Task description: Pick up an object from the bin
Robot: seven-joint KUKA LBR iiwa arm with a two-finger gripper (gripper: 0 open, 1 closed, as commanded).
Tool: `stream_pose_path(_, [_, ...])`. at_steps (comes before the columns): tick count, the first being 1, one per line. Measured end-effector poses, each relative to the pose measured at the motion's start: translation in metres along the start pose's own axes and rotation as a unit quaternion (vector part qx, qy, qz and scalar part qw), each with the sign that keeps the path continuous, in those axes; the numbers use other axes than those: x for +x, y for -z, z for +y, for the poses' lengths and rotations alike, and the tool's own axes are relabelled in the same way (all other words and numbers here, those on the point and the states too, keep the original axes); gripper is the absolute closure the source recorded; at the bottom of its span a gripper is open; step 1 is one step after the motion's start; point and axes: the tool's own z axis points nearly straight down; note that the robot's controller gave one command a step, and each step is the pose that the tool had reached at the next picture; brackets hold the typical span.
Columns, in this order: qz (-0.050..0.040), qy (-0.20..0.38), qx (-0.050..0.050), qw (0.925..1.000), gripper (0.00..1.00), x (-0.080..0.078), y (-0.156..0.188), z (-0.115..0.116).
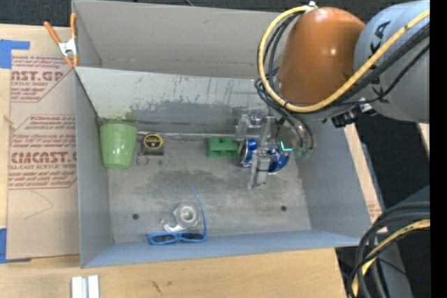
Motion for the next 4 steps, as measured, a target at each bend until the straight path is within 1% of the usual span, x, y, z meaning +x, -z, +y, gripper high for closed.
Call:
stream_pose_path(1, [-0.002,-0.2,0.0,0.9797,0.0,-0.04,-0.104,-0.073])
stream_pose_path(2, [-0.001,-0.265,-0.001,0.9642,0.0,-0.033,-0.156,-0.077])
stream_pose_path(3, [-0.0029,-0.265,-0.001,0.9643,1.0,-0.034,-0.154,-0.077])
stream_pose_path(4, [-0.0082,-0.252,-0.002,0.9678,1.0,-0.047,-0.004,-0.072])
